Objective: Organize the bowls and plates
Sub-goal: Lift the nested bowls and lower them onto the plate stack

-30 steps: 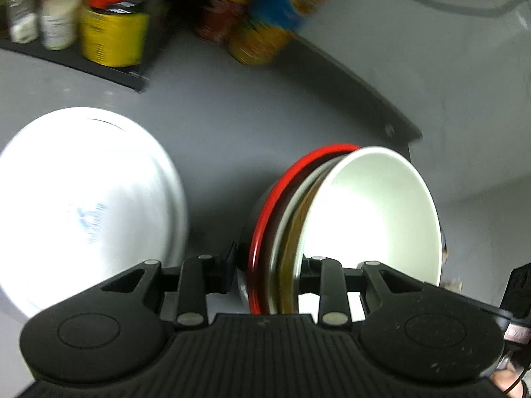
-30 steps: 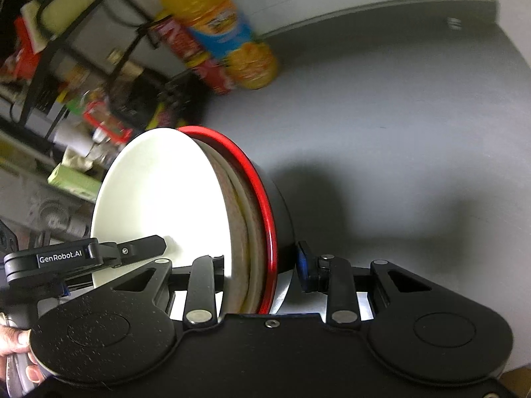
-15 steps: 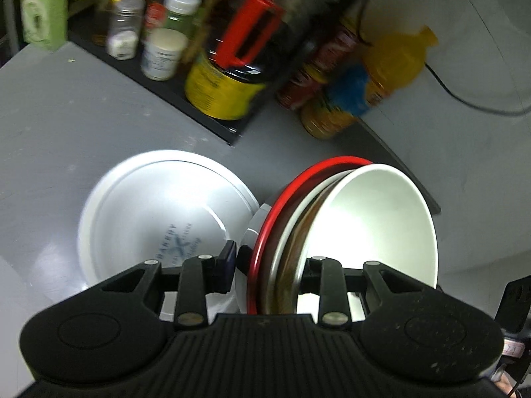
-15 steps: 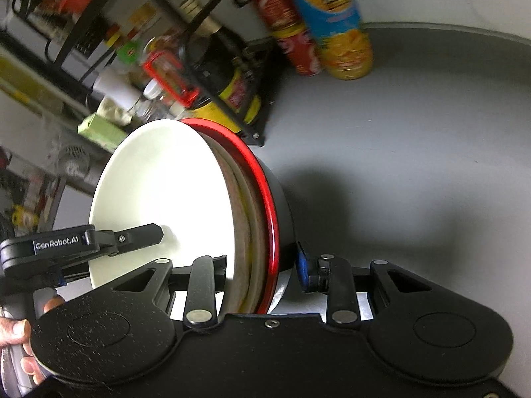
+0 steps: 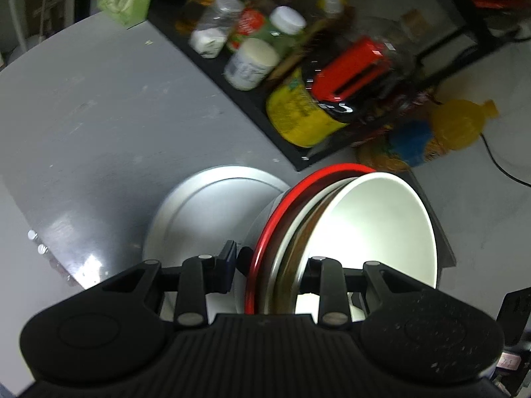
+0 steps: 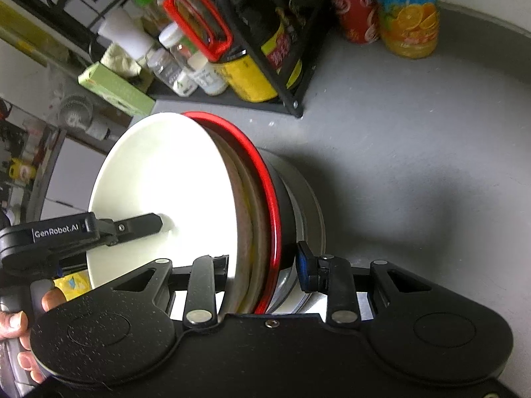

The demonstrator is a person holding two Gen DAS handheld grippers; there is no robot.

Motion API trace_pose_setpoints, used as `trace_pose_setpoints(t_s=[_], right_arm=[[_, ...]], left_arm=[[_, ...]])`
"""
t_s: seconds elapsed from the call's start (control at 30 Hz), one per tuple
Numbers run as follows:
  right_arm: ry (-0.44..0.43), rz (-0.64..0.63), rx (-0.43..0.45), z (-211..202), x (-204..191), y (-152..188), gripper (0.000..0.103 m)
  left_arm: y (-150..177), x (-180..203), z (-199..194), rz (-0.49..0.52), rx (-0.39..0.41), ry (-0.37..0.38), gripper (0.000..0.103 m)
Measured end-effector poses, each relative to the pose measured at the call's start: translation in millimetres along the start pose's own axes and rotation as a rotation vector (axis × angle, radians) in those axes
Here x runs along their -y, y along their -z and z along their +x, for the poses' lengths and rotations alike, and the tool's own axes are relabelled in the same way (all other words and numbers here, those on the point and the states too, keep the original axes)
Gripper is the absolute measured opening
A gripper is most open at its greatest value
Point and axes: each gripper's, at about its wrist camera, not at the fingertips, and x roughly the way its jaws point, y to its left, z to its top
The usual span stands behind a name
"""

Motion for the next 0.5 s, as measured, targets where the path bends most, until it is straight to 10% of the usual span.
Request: trace_pose_setpoints(t_s=[0.5], right_arm=[[0.009,0.019,-0.045,25,-4,-2,0.029]], left_arm=[[-8,-21,21,-0.057,-0.017,-0.053,0.031]])
